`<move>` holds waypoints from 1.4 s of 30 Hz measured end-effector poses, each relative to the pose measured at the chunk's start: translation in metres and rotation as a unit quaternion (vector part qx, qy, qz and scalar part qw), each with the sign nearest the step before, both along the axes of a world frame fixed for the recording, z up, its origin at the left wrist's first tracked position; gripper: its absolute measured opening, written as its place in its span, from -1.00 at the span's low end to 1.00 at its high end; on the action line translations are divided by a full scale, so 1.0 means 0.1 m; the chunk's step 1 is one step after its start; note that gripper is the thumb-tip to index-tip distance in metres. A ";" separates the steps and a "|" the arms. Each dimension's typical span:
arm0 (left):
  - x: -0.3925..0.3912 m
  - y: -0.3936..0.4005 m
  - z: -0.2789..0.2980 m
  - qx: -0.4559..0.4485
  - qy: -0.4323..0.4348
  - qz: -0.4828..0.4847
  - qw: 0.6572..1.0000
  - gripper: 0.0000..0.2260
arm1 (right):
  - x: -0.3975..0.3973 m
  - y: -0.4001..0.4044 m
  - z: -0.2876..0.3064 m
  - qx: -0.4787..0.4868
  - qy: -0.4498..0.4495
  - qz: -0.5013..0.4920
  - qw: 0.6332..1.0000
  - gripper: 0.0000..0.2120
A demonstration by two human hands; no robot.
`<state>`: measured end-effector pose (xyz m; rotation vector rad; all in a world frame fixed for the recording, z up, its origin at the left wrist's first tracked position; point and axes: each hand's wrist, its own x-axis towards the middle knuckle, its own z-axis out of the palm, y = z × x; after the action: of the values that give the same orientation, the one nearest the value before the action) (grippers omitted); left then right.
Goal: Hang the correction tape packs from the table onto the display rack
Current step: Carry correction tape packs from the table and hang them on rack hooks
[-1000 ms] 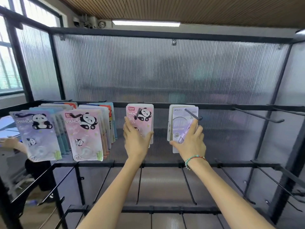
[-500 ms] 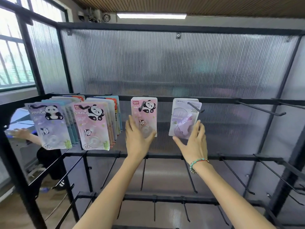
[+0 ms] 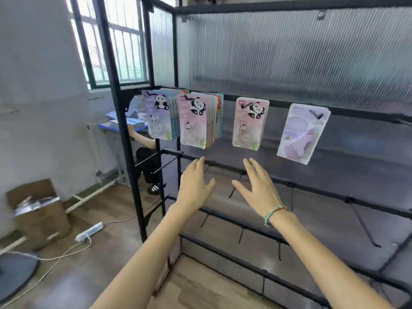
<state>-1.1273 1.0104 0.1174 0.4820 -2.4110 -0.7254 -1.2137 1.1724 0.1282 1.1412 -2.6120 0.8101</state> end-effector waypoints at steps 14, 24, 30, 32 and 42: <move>3.02 -1.39 -0.24 -0.019 -0.057 0.321 0.945 -0.46 | 2.13 -2.16 -0.10 0.027 0.042 0.284 0.958 -0.43; 5.34 -2.25 -0.31 -0.012 -0.075 0.470 0.879 -0.44 | 4.13 -3.65 -0.23 0.032 0.062 0.420 0.905 -0.43; 6.43 -2.54 -0.43 -0.004 -0.087 0.547 0.833 -0.43 | 5.13 -4.33 -0.32 0.055 0.075 0.490 0.867 -0.42; 6.70 -2.65 -0.50 0.001 -0.090 0.570 0.817 -0.42 | 5.39 -4.55 -0.35 0.061 0.079 0.512 0.853 -0.42; 7.57 -3.67 -0.81 0.034 -0.117 0.641 0.758 -0.42 | 6.28 -5.95 -0.61 0.085 0.063 0.580 0.807 -0.43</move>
<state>-0.3701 0.6434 0.0362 2.0284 -1.5891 -0.0856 -0.5853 0.5769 0.0672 2.7646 -1.6504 0.5662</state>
